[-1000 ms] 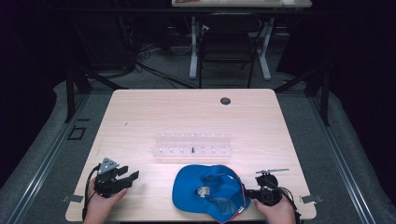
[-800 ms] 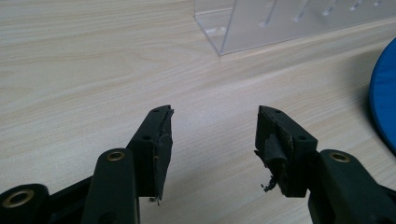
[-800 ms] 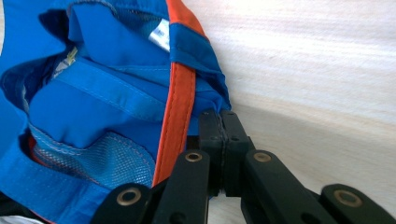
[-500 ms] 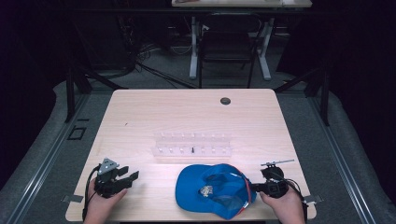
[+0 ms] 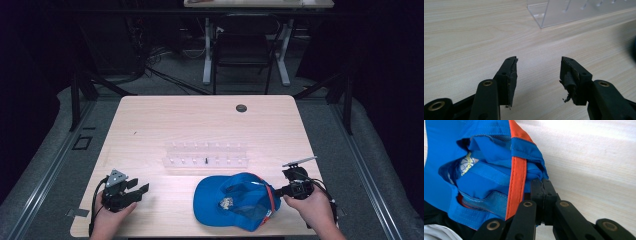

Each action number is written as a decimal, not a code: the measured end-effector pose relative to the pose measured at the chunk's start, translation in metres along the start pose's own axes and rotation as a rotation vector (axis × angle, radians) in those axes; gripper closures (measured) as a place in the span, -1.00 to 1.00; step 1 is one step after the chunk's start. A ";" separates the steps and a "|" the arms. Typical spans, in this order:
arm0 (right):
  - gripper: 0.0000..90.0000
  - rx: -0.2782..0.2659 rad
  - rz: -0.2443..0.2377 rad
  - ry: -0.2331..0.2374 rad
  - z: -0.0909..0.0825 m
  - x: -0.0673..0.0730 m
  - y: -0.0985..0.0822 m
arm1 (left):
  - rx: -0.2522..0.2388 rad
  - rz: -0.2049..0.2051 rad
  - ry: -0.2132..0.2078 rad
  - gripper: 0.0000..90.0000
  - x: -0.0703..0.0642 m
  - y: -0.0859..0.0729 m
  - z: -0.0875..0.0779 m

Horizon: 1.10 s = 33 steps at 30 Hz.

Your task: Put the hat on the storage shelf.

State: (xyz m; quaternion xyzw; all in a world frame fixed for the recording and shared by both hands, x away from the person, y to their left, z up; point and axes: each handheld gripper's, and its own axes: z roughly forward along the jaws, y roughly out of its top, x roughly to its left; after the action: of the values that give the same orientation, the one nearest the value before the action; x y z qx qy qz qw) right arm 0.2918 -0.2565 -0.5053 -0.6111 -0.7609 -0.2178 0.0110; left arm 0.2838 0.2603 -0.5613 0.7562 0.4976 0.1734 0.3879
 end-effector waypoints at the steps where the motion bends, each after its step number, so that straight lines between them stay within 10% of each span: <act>1: 1.00 0.001 -0.001 -0.001 -0.002 0.000 0.002 | 0.001 0.000 0.000 0.07 0.000 0.000 0.000; 19: 1.00 0.037 -0.003 -0.067 -0.043 -0.010 0.023 | -0.002 -0.001 0.002 0.04 -0.001 0.000 0.000; 33: 1.00 0.062 0.038 0.009 -0.055 -0.009 0.033 | 0.001 0.001 0.004 0.04 -0.001 -0.001 0.000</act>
State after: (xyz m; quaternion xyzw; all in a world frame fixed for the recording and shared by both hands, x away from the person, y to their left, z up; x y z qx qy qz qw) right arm 0.3115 -0.2789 -0.4474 -0.6236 -0.7556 -0.1968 0.0375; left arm 0.2831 0.2597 -0.5616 0.7564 0.4981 0.1747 0.3863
